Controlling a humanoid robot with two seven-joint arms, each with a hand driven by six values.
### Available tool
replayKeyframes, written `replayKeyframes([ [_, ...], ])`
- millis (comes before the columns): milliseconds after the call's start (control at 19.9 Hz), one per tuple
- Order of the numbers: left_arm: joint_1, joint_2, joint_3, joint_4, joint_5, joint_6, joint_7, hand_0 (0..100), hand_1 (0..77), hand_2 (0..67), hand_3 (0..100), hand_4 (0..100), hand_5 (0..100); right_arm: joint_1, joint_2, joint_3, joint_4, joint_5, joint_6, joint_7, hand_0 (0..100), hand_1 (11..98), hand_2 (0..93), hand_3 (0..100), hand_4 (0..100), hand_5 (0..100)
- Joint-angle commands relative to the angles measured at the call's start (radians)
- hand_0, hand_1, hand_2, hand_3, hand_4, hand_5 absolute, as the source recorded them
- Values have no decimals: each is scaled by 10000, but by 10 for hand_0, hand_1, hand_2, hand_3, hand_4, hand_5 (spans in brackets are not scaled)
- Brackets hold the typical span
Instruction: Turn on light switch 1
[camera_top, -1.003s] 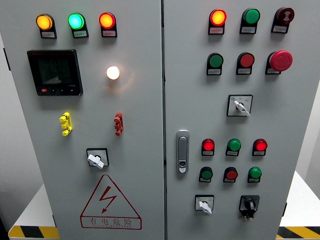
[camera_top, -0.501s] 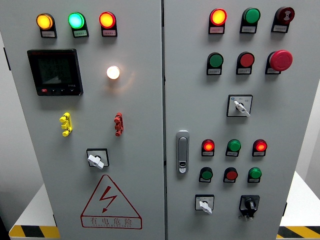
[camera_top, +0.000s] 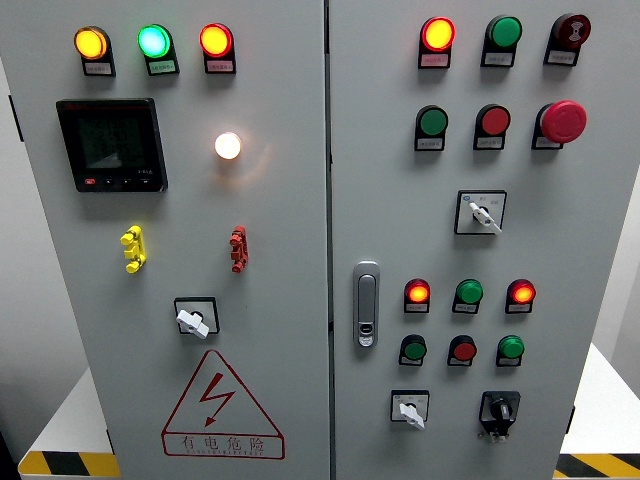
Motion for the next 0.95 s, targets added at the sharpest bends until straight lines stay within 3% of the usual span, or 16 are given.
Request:
replayKeyframes([
  [0,27,-228,557,836,-395,-1193,160,0,0,207,291,464,465,1,4,12,0,0,-1,2,0,200,0,197,194,105],
  [150,103,-244,696,961,-410,-1319,1322,0,0,156,112,315,325,1,5,-3,0,0,-1,2,0,199,0,197,194,105],
  [351,134,-213,696,1144,-395,-1319,2046,0,0,88,43,114,199,1,-11,-3,0,0,-16,2,0,199,0,197,194,105],
  [451,134,-259,757,1298,-349,-1304,2399,0,0,33,0,6,70,1,-11,-3,0,0,-1,2,0,199,0,197,194,105],
  [551,134,-366,1155,1329,-333,-1273,2675,0,0,6,0,0,0,1,-11,-3,0,0,-16,2,0,199,0,197,194,105],
  [902,226,-566,1463,1329,-303,-1120,2784,0,0,0,0,0,0,1,-11,12,0,0,-1,2,0,196,0,197,194,105],
])
